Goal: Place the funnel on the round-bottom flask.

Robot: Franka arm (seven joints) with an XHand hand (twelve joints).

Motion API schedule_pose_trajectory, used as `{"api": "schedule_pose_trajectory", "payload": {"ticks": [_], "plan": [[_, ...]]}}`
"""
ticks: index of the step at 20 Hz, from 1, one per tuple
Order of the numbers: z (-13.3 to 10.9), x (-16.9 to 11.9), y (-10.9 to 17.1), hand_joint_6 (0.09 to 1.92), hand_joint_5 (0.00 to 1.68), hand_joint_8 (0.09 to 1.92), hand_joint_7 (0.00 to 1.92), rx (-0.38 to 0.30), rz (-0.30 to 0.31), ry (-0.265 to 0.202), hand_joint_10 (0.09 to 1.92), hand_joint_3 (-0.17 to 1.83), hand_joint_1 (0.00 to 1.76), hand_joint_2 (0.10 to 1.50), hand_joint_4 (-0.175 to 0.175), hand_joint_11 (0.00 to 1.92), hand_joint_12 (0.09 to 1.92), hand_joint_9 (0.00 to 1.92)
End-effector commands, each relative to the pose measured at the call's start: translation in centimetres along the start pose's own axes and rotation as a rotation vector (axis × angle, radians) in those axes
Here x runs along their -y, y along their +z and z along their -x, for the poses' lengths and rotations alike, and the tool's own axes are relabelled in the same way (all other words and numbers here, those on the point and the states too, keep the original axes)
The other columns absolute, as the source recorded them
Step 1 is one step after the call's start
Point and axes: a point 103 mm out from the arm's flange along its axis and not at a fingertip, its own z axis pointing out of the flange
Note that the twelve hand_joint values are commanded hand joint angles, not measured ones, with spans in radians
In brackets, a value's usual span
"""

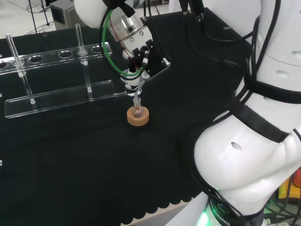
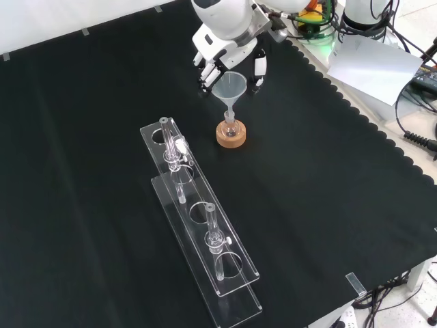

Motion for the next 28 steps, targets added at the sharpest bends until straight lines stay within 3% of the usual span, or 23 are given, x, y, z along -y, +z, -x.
{"api": "schedule_pose_trajectory", "payload": {"ticks": [1, 28], "plan": [[0.1, 0.0, 0.2, 0.85, 0.72, 0.77, 0.78, -0.009, -0.003, -0.003, 0.62, 0.69, 0.86, 0.76, -0.029, 0.56, 1.26, 1.05], [0.8, -0.8, 1.7, 0.84, 0.69, 0.77, 0.76, -0.040, 0.007, 0.000, 0.61, 0.70, 0.85, 0.76, -0.036, 0.56, 1.26, 1.03]]}}
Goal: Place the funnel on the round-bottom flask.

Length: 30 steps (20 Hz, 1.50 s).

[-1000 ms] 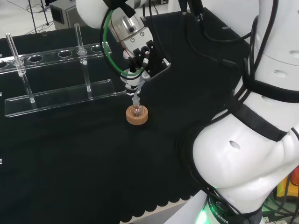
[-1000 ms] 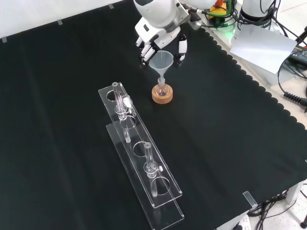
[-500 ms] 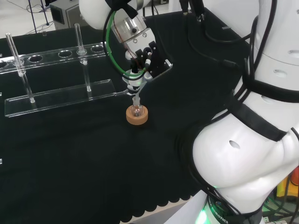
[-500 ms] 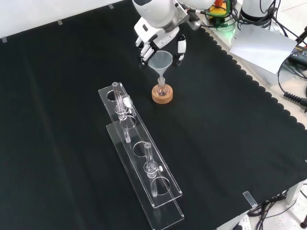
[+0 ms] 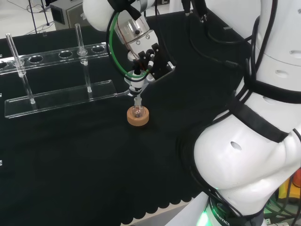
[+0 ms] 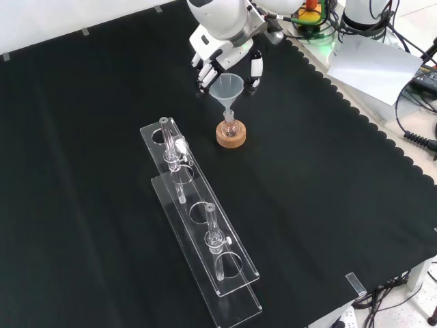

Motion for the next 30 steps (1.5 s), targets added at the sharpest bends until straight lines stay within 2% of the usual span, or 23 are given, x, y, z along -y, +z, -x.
{"api": "schedule_pose_trajectory", "payload": {"ticks": [1, 11, 14, 15, 17, 21, 24, 30], "plan": [[0.0, 0.0, 0.1, 0.85, 0.69, 0.77, 0.76, -0.006, 0.001, -0.002, 0.61, 0.70, 0.85, 0.76, -0.037, 0.56, 1.26, 1.03], [0.0, -0.1, 0.3, 0.86, 0.66, 0.78, 0.72, -0.021, -0.011, -0.005, 0.63, 0.70, 0.84, 0.76, -0.043, 0.55, 1.26, 1.01], [-0.1, 0.0, 0.5, 0.84, 0.55, 0.80, 0.62, -0.034, -0.017, -0.011, 0.65, 0.70, 0.82, 0.75, -0.060, 0.52, 1.27, 0.93], [0.0, 0.0, 0.5, 0.80, 0.48, 0.81, 0.57, -0.037, -0.017, -0.013, 0.66, 0.71, 0.80, 0.74, -0.070, 0.50, 1.28, 0.88], [-0.1, 0.0, 0.6, 0.59, 0.34, 0.82, 0.43, -0.035, -0.026, -0.011, 0.69, 0.71, 0.78, 0.71, -0.090, 0.44, 1.31, 0.76], [-0.1, 0.2, 0.6, 0.29, 0.29, 0.79, 0.21, -0.030, -0.035, -0.004, 0.74, 0.67, 0.75, 0.66, -0.099, 0.31, 1.36, 0.54], [0.1, 0.4, 0.5, 0.19, 0.30, 0.76, 0.13, -0.028, -0.053, -0.003, 0.75, 0.64, 0.75, 0.64, -0.098, 0.25, 1.38, 0.45], [0.5, 1.0, 0.7, 0.12, 0.29, 0.72, 0.03, -0.035, -0.070, -0.019, 0.74, 0.61, 0.77, 0.61, -0.092, 0.18, 1.39, 0.37]]}}
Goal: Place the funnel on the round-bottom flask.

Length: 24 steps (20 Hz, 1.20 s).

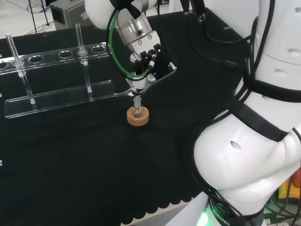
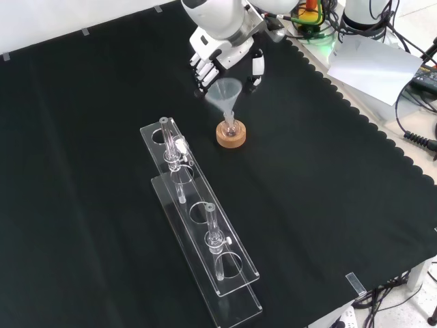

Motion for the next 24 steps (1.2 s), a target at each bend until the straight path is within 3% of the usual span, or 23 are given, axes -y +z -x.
{"api": "schedule_pose_trajectory", "payload": {"ticks": [1, 5, 10, 24], "plan": [[0.3, 0.5, 0.3, 0.11, 0.29, 0.70, 0.02, -0.009, -0.003, -0.015, 0.74, 0.60, 0.76, 0.60, -0.091, 0.17, 1.39, 0.35], [0.4, 1.3, 0.3, 0.09, 0.26, 0.53, 0.00, -0.012, 0.014, -0.020, 0.75, 0.56, 0.72, 0.60, -0.088, 0.10, 1.41, 0.26], [0.7, 2.2, 0.0, 0.09, 0.26, 0.47, 0.00, -0.018, 0.044, -0.016, 0.76, 0.53, 0.70, 0.60, -0.088, 0.07, 1.42, 0.22], [2.8, 2.7, -2.0, 0.09, 0.32, 0.66, 0.02, -0.037, 0.161, -0.001, 0.75, 0.49, 0.68, 0.64, -0.088, 0.12, 1.41, 0.29]]}}
